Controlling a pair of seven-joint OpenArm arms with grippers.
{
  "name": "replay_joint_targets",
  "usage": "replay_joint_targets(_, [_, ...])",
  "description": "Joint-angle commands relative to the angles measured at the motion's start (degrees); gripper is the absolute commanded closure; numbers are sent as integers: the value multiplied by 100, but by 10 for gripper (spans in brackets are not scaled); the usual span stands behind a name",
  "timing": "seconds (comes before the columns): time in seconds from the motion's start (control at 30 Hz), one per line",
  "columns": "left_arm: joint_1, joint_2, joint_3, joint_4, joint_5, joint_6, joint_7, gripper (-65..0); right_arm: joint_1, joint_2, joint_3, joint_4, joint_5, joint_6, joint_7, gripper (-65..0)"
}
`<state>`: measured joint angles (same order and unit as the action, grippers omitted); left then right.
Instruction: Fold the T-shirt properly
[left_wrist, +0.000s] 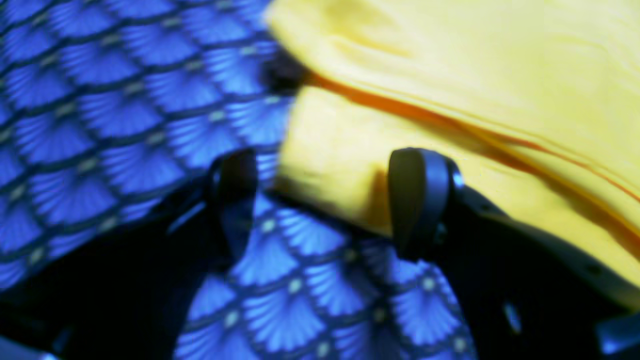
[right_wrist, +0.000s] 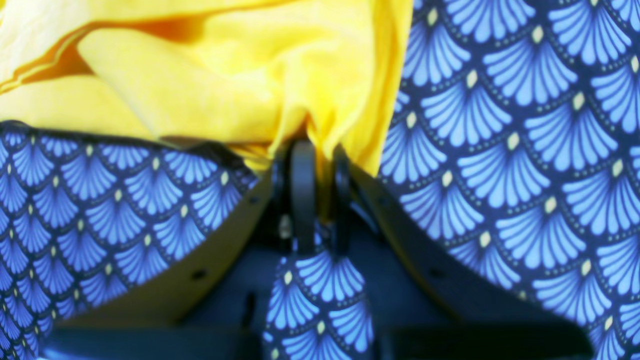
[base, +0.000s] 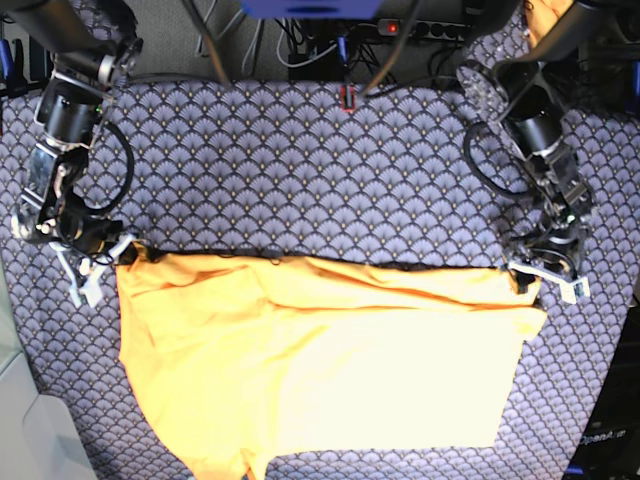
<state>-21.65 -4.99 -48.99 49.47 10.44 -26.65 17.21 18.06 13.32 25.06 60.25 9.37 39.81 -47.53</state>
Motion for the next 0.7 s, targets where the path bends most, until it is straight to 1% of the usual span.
replay_joint_targets(0.0, [-160,-59,16,77,-63,-38,-170,-399,97,88,4,54,-9,19,-8,-56])
replay_joint_targets(0.07, [-160,-59,25,77,-63,-38,-170,-395,97,88,4,54,-9,19,-8,-56])
replay_joint_targets(0.13, [-169,-59,51,77,-63,-29,-170,-356,88,88,4,54,-9,19,-8,-56])
replay_joint_targets(0.2, [-169,-59,60,33,-63,6,-170,-281,88,149,4,54,-9,19,-8,-56])
replay_joint_targets(0.3, [-354,-85,42,-354,-37,6,-170,-167,88,158,4,54,-9,19,-8,-56])
replay_joint_targets(0.33, [-424,-182,33,-530,-28,6,-170,-139,88,158,4,54,-9,19,-8,-56])
replay_joint_targets(0.37, [-468,-270,25,-732,-63,15,-170,-122,88,158,4,54,-9,19,-8,-56])
replay_joint_targets(0.47, [-609,-428,16,-1233,-72,15,-170,-101,79,158,4,54,-9,19,-8,-56])
replay_joint_targets(0.53, [-626,-454,16,-1286,-72,15,-170,-70,18,167,4,54,-9,19,-8,-56])
replay_joint_targets(0.6, [-635,-454,25,-1277,-72,15,-117,-15,0,167,4,63,-9,19,-8,-56])
replay_joint_targets(0.63, [-635,-454,25,-1277,-72,15,-108,0,-9,167,4,72,-9,19,-16,-56])
replay_joint_targets(0.67, [-635,-463,25,-1277,-72,15,-55,0,-17,167,4,81,-9,19,-16,-52])
